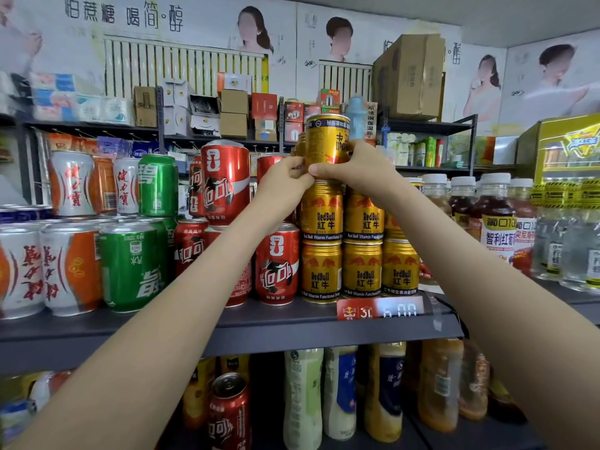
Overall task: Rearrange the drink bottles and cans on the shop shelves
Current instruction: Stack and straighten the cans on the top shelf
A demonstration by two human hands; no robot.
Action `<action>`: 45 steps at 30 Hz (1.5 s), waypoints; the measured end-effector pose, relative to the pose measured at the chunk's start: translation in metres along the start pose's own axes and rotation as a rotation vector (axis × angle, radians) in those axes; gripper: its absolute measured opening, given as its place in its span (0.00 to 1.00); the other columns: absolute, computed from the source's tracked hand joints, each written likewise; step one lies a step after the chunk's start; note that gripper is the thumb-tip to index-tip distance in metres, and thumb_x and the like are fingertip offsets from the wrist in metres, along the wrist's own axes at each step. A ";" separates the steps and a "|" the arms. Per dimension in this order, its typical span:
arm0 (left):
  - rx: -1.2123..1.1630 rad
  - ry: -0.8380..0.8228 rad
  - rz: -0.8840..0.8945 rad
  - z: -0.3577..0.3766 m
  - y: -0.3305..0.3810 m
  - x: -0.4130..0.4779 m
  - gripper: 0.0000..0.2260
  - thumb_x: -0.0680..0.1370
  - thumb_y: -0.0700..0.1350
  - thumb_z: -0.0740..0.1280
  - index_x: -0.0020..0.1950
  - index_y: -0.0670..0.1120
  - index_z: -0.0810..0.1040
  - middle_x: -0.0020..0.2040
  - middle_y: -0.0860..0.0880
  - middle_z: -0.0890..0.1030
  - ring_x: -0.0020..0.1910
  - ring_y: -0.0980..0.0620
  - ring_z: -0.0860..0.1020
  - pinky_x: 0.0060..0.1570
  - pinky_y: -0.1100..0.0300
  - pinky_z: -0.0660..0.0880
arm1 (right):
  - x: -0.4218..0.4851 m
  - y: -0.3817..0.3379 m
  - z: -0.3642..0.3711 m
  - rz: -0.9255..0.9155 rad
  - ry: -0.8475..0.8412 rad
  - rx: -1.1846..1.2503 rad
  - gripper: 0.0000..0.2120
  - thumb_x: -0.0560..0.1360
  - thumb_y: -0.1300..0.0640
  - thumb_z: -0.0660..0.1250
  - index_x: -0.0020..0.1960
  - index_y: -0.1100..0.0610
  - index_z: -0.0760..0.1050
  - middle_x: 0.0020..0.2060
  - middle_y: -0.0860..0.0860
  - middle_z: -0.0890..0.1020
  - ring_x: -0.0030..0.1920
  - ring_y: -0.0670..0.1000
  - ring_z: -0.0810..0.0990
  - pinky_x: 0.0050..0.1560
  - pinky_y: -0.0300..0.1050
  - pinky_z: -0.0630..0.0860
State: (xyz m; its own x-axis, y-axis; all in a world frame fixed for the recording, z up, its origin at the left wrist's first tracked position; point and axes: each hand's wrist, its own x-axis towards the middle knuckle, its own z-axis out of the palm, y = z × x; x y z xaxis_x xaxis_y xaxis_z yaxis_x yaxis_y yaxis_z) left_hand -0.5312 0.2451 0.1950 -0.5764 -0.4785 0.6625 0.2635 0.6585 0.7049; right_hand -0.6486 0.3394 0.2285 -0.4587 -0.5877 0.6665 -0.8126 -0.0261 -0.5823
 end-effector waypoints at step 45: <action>0.207 0.142 0.012 0.007 0.008 -0.064 0.20 0.80 0.41 0.62 0.72 0.44 0.65 0.69 0.47 0.71 0.66 0.51 0.71 0.60 0.62 0.68 | -0.076 -0.018 0.024 -0.213 0.382 -0.331 0.36 0.74 0.48 0.68 0.75 0.60 0.55 0.69 0.56 0.69 0.70 0.55 0.66 0.70 0.56 0.61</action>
State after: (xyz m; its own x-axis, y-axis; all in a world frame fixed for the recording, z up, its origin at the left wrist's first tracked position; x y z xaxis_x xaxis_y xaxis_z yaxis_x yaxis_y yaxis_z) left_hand -0.4971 0.2852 0.1568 -0.4559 -0.5369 0.7098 0.0972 0.7627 0.6394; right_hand -0.5908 0.3651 0.1773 -0.3192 -0.2600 0.9113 -0.9433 0.1791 -0.2794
